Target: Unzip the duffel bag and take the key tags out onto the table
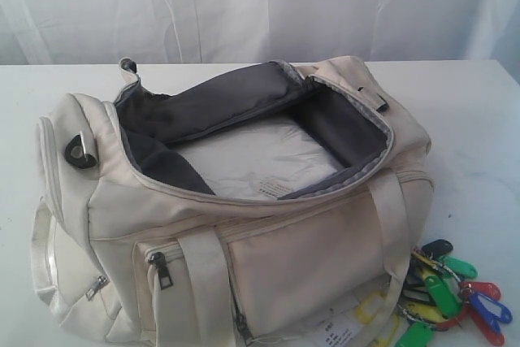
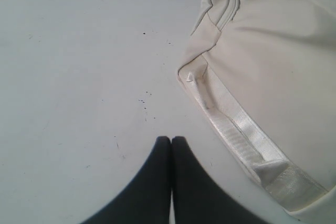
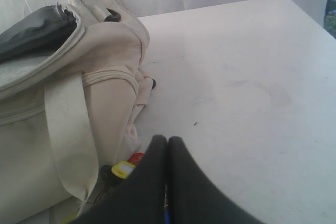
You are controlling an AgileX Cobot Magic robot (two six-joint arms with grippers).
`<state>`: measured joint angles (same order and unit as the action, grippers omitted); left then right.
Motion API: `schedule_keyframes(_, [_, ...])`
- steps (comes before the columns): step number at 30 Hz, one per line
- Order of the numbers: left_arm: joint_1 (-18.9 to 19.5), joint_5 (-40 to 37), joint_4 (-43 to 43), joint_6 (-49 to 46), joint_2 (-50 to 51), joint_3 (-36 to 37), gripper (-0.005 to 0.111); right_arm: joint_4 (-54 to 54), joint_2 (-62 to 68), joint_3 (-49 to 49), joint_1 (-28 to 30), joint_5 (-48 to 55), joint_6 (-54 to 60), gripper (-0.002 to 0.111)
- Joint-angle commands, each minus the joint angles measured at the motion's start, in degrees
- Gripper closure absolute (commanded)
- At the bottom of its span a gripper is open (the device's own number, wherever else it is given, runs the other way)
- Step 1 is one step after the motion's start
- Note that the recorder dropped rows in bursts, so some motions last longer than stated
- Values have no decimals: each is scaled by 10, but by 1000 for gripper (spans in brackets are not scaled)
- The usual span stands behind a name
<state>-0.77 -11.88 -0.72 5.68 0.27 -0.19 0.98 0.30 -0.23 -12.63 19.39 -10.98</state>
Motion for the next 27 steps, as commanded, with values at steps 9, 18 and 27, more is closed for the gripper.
schedule_keyframes(9, [1,0,4,4,-3,2,107,-2,-3,2,-1,0,7,108])
schedule_keyframes(18, [1,0,4,4,-3,2,107,-3,-3,2,-1,1,18,108])
schedule_keyframes(27, [1,0,4,4,-3,2,107,-4,-3,2,-1,1,106,108])
